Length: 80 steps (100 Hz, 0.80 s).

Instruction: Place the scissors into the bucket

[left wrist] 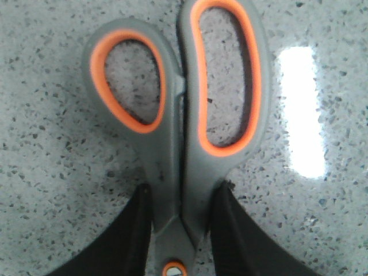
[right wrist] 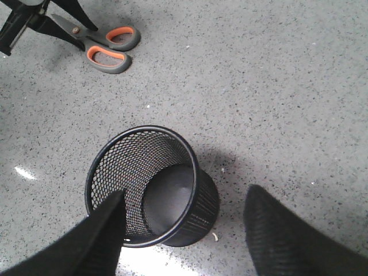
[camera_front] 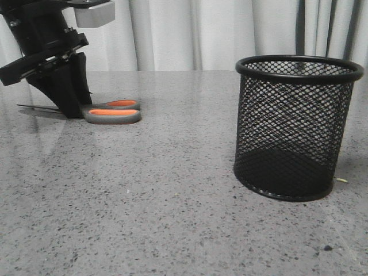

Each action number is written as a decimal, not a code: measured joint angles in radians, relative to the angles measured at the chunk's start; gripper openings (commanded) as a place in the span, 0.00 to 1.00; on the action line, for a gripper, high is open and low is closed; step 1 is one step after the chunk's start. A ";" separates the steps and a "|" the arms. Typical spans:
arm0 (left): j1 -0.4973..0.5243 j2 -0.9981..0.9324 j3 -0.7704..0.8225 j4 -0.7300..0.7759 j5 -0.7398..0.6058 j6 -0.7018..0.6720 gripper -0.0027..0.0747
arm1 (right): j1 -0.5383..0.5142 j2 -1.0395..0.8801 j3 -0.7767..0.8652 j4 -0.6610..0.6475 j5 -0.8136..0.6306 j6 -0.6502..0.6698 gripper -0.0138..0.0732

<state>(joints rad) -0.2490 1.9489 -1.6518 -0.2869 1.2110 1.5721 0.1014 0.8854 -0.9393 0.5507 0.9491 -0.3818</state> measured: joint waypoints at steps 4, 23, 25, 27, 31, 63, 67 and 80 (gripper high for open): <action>0.000 0.000 0.000 0.000 0.000 0.000 0.03 | 0.000 0.000 0.000 0.000 0.000 0.000 0.62; 0.000 0.000 0.000 -0.002 0.000 0.000 0.03 | 0.000 0.000 0.000 0.000 0.000 0.000 0.62; 0.000 0.000 0.000 -0.002 0.000 0.000 0.03 | 0.000 0.000 0.000 0.000 0.000 0.000 0.62; 0.000 0.000 0.000 -0.002 0.000 0.000 0.03 | 0.000 0.000 0.000 0.000 0.000 0.000 0.62; 0.000 0.000 0.000 -0.002 0.000 -0.002 0.03 | 0.000 0.000 0.000 0.000 0.000 0.000 0.62; -0.002 -0.029 0.008 0.017 0.003 -0.028 0.03 | 0.000 0.000 0.000 0.000 0.000 0.000 0.62; -0.002 -0.047 0.010 0.023 0.005 -0.030 0.03 | 0.000 0.000 0.000 0.000 0.000 0.000 0.62; -0.002 -0.124 0.010 0.041 0.009 -0.034 0.03 | 0.000 0.000 0.000 0.000 0.000 0.000 0.62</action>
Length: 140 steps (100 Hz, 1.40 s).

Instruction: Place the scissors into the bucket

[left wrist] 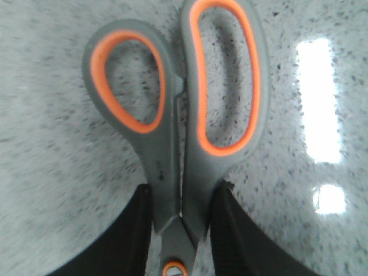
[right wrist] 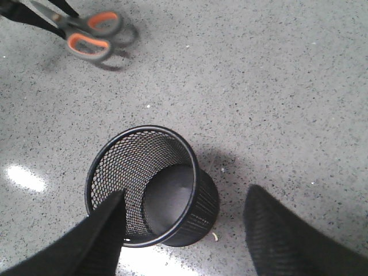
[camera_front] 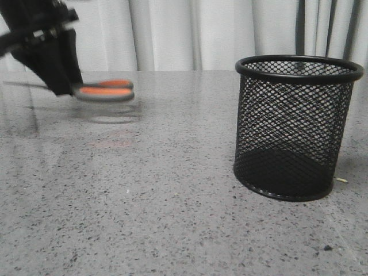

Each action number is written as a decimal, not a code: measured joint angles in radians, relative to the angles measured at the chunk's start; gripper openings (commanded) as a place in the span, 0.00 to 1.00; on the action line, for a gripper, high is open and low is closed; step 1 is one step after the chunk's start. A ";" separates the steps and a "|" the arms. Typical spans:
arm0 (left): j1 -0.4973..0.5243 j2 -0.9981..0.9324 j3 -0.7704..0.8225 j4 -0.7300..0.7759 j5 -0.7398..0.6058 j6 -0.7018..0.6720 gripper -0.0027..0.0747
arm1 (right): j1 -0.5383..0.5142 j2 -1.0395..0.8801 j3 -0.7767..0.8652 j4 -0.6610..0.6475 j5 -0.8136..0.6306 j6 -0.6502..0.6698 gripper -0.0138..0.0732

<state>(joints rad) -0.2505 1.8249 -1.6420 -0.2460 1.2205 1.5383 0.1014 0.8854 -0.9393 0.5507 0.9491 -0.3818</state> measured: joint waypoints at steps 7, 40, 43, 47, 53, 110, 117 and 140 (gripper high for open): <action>0.000 -0.043 0.000 0.009 0.005 -0.012 0.03 | 0.000 0.000 0.000 0.000 0.000 0.000 0.62; 0.000 -0.242 -0.010 0.015 0.027 -0.061 0.03 | 0.000 0.000 0.000 0.178 -0.008 -0.052 0.62; 0.000 -0.262 -0.015 0.013 0.027 -0.069 0.03 | 0.000 0.000 0.000 0.226 -0.012 -0.073 0.62; -0.004 -0.283 -0.025 0.011 0.030 -0.078 0.03 | 0.000 0.000 0.000 0.280 -0.012 -0.098 0.62; -0.011 -0.319 -0.040 0.008 0.030 -0.094 0.03 | 0.000 0.000 0.000 0.384 -0.016 -0.146 0.62; -0.337 -0.464 -0.133 -0.051 0.042 -0.246 0.03 | 0.000 0.000 0.000 0.859 -0.056 -0.317 0.62; -0.377 -0.464 -0.133 -0.051 0.029 -0.264 0.03 | 0.000 0.000 -0.002 0.868 -0.056 -0.317 0.62; -0.474 -0.432 -0.133 -0.051 -0.035 -0.272 0.03 | 0.000 0.000 -0.010 0.891 -0.054 -0.319 0.62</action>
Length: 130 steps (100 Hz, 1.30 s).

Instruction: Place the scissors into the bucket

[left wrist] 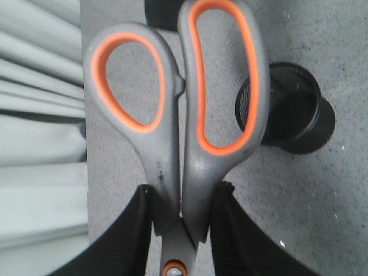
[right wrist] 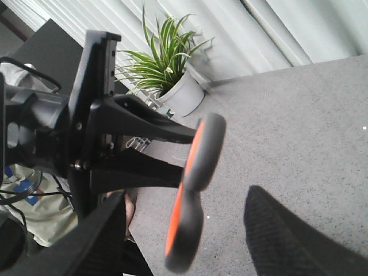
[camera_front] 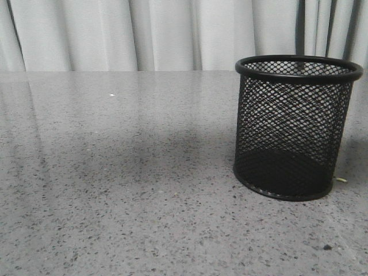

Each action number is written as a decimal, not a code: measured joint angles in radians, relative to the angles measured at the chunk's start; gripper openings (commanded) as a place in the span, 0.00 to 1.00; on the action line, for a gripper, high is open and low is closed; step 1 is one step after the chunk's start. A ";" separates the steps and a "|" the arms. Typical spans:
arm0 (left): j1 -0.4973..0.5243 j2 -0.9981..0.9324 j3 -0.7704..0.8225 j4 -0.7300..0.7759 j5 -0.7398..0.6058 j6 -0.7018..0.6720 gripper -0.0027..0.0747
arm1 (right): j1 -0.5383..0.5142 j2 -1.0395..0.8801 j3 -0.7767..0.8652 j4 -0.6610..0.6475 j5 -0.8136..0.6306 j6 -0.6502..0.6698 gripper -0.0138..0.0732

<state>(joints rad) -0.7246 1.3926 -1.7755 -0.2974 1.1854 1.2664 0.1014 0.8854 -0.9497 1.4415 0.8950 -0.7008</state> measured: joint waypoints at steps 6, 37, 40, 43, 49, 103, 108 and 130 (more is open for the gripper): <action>-0.022 0.007 0.000 0.000 -0.021 0.000 0.03 | 0.000 0.000 0.000 0.000 0.000 -0.002 0.62; -0.073 0.024 0.000 0.000 -0.074 -0.002 0.03 | 0.000 0.000 0.000 0.001 0.001 -0.005 0.58; -0.073 0.024 0.000 0.000 -0.078 -0.004 0.03 | 0.000 0.000 0.000 0.001 0.001 -0.006 0.56; -0.073 0.024 0.000 -0.002 -0.082 -0.004 0.03 | 0.000 0.000 0.000 0.001 0.001 -0.006 0.52; -0.073 0.024 0.000 -0.004 -0.086 -0.004 0.03 | 0.000 0.000 0.000 0.001 0.001 -0.008 0.45; -0.077 0.026 0.000 -0.051 -0.108 0.000 0.46 | 0.000 0.037 0.000 0.010 -0.001 -0.022 0.07; -0.077 0.022 0.000 -0.071 -0.109 -0.002 0.50 | 0.000 0.039 0.000 0.008 -0.001 -0.032 0.07; -0.073 -0.050 0.000 -0.084 -0.110 -0.018 0.51 | 0.000 0.041 -0.027 -0.086 -0.010 -0.047 0.10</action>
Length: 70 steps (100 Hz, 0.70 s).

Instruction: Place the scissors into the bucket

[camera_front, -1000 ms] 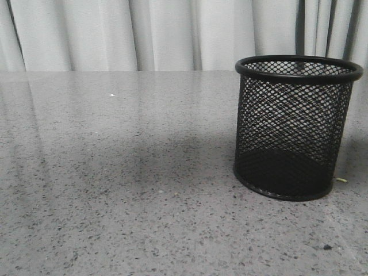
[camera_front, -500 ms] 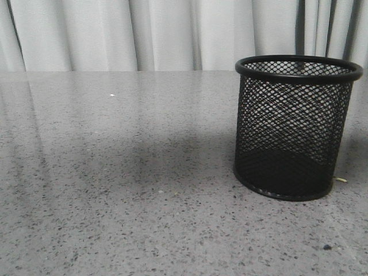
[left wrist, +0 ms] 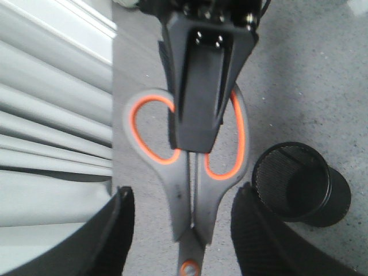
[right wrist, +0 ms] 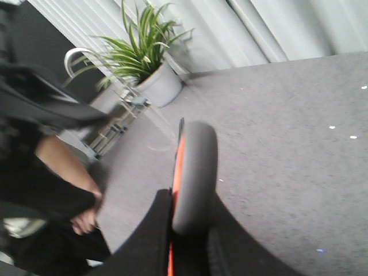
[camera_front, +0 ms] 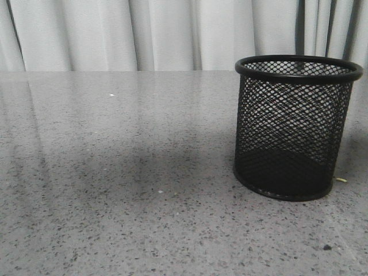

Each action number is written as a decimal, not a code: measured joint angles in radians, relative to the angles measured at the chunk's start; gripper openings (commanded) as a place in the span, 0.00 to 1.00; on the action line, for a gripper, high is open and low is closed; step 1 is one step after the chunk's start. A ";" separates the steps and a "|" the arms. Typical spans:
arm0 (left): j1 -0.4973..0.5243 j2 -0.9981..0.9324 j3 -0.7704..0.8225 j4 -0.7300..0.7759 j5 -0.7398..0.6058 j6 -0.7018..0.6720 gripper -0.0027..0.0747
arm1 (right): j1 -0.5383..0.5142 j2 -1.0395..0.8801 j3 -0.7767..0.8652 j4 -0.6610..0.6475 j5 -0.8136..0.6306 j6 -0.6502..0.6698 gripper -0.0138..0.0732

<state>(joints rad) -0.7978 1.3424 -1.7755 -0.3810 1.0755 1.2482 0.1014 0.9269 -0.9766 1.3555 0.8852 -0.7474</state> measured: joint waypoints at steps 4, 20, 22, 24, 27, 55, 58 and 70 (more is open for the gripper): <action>0.012 -0.023 0.000 0.000 -0.005 -0.018 0.51 | 0.000 0.000 -0.014 -0.035 0.000 -0.002 0.10; 0.134 -0.110 -0.002 0.012 -0.047 -0.141 0.51 | 0.002 -0.006 -0.114 -0.202 0.002 0.058 0.10; 0.157 -0.119 -0.003 0.013 -0.050 -0.151 0.51 | 0.002 -0.008 -0.131 -0.224 0.008 0.079 0.10; 0.172 -0.126 -0.003 0.013 -0.050 -0.159 0.51 | 0.002 -0.011 -0.149 -0.259 0.014 0.104 0.10; 0.211 -0.140 -0.004 0.015 -0.050 -0.170 0.51 | 0.002 -0.011 -0.174 -0.323 0.027 0.140 0.10; 0.492 -0.213 -0.006 0.023 -0.051 -0.246 0.51 | 0.002 -0.017 -0.419 -0.774 0.308 0.435 0.10; 0.511 -0.215 -0.006 0.023 -0.051 -0.249 0.51 | 0.002 -0.017 -0.438 -0.794 0.341 0.448 0.10; 0.555 -0.219 -0.006 0.021 -0.051 -0.252 0.51 | 0.003 -0.018 -0.471 -0.835 0.384 0.486 0.10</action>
<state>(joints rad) -0.2428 1.1231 -1.7813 -0.3597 1.0241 0.9965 0.1039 0.9087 -1.4473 0.5204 1.2690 -0.2610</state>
